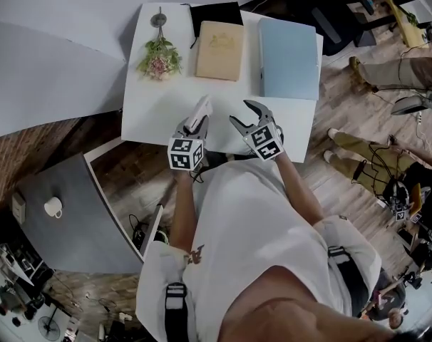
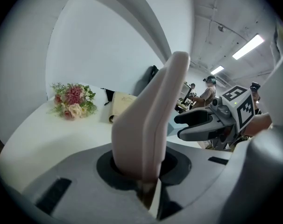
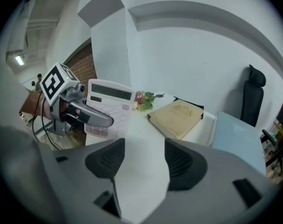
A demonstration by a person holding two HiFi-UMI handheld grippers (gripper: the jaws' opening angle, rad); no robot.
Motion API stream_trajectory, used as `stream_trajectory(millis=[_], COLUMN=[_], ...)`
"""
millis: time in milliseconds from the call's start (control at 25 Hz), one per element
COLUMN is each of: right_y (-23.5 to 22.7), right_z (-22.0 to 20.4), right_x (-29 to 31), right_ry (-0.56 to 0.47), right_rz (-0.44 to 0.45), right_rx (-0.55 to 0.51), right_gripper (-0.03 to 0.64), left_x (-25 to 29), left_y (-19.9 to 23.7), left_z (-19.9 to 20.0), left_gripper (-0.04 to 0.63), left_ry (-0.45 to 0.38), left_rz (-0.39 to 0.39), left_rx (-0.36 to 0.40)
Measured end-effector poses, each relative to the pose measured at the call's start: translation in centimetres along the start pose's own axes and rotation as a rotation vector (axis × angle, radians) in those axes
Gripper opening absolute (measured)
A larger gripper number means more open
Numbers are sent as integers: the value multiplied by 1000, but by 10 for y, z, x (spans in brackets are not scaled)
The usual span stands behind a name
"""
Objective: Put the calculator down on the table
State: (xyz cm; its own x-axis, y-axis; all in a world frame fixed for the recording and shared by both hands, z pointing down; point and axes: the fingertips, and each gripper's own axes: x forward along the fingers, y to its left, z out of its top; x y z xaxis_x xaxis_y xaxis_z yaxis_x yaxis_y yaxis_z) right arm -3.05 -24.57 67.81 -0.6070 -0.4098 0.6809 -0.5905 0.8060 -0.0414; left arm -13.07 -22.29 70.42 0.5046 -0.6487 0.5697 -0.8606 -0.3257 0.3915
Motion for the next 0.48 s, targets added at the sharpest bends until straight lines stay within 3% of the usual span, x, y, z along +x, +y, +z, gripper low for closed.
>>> stream_trajectory(millis=[480], right_y=[7], right_z=[-31], right_x=[15], right_ry=[88], right_rz=[39], right_rx=[-29], right_gripper=[270], left_x=[28], left_y=[-2], left_z=[-43], left_gripper=[77], left_ry=[119], left_rz=[-84], left_rx=[-170])
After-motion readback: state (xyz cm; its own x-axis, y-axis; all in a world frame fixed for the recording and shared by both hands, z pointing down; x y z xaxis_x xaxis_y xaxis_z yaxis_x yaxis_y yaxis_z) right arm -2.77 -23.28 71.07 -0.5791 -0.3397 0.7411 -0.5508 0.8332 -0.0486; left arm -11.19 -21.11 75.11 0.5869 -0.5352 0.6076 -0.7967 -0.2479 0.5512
